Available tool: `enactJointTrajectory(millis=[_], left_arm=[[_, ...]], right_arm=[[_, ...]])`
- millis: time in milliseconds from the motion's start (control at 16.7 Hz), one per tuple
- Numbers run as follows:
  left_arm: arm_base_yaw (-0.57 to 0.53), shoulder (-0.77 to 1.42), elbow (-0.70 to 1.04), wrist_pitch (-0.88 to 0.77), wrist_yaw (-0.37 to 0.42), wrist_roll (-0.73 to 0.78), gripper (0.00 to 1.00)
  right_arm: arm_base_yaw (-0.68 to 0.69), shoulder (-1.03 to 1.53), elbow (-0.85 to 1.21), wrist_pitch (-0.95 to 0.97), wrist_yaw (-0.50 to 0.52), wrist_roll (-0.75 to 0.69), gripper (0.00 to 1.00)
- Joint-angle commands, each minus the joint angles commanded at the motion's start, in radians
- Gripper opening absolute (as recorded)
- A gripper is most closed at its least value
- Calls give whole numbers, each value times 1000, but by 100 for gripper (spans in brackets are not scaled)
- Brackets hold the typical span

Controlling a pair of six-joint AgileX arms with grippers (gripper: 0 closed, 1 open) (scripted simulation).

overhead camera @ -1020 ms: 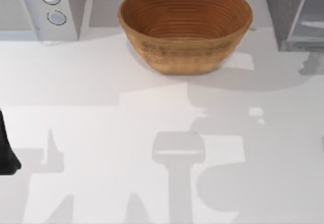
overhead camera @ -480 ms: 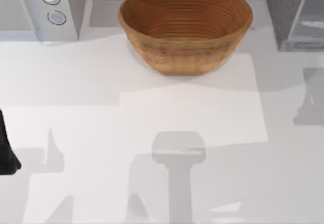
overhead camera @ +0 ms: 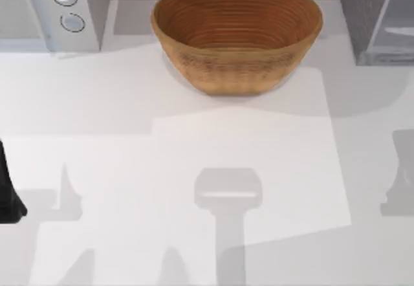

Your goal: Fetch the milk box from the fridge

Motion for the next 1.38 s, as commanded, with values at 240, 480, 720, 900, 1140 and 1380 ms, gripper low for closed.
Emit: enactJointTrajectory(millis=[240,480,720,900,1140,1380], left_arm=[[0,0,0,0,0,0,100],[0,0,0,0,0,0,100],[0,0,0,0,0,0,100],[0,0,0,0,0,0,100],[0,0,0,0,0,0,100],[0,0,0,0,0,0,100]], right_arm=[[14,-80,-36,-52,12,-3,0],[10,-76,-34,-51,11,-1,0],[54,-13,-23,13,14,1,0],[149,146,1,166,25,4,0],[320,484,41,449,49,10,0],[508,879,82,758,77,19,0]])
